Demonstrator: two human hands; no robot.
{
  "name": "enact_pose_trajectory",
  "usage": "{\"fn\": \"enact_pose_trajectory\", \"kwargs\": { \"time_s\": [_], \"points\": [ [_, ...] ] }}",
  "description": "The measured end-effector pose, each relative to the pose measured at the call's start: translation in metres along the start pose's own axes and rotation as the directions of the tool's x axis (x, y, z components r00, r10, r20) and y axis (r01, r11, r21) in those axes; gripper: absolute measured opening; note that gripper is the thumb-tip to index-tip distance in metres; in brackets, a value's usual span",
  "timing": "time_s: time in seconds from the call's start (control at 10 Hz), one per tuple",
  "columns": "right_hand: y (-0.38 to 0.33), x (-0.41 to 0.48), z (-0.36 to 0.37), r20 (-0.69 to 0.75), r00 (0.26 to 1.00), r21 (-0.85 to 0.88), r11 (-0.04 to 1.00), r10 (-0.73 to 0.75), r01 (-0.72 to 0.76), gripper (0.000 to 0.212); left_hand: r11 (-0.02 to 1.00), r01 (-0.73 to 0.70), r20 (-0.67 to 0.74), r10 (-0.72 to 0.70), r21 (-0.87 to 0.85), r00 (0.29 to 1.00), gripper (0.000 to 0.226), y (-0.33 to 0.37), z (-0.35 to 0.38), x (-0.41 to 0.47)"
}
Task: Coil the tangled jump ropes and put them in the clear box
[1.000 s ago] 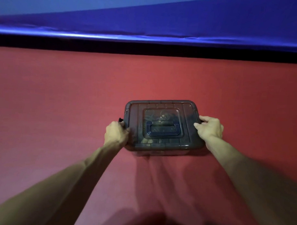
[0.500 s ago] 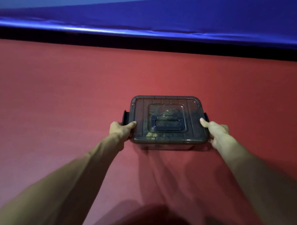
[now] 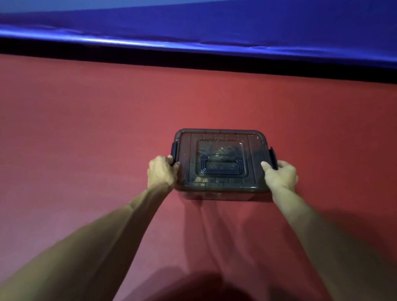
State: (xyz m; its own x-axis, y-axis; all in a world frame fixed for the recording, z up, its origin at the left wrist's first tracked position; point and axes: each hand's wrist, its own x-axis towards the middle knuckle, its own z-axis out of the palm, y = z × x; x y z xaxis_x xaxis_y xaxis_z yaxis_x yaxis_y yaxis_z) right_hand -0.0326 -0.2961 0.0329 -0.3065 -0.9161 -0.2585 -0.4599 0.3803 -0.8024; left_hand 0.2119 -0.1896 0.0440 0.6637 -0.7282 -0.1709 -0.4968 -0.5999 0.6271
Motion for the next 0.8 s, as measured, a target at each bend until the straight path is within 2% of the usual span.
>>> {"fn": "enact_pose_trajectory", "kwargs": {
  "time_s": [0.1,0.3,0.5,0.6,0.7,0.8],
  "points": [
    [0.009,-0.022,-0.001,-0.080,0.976,-0.192,0.964,-0.204,0.186,0.046,1.000,0.001,0.007,-0.001,0.013,1.000,0.023,0.001,0.000,0.002],
    [0.007,-0.024,-0.002,-0.111,0.947,-0.281,0.924,-0.300,0.260,0.035,1.000,0.004,-0.007,-0.004,0.014,1.000,0.023,-0.001,0.002,0.003],
    [0.010,-0.025,0.001,-0.115,0.933,-0.329,0.900,-0.341,0.288,0.036,0.988,-0.052,-0.006,0.053,0.146,0.999,0.026,-0.001,0.002,-0.001],
    [0.011,-0.021,-0.004,-0.007,0.900,-0.547,0.755,-0.436,0.361,0.036,0.949,-0.112,0.040,0.105,0.294,0.994,0.027,0.009,-0.002,-0.004],
    [-0.001,-0.026,-0.015,0.075,0.798,-0.597,0.614,-0.597,0.516,0.032,0.929,-0.195,0.103,0.171,0.315,0.980,0.035,0.027,-0.019,-0.001],
    [-0.046,-0.039,-0.019,0.362,0.720,-0.409,0.593,-0.592,0.694,0.029,0.943,-0.272,0.253,0.220,0.191,0.942,0.046,0.057,-0.046,0.002]
  ]
}}
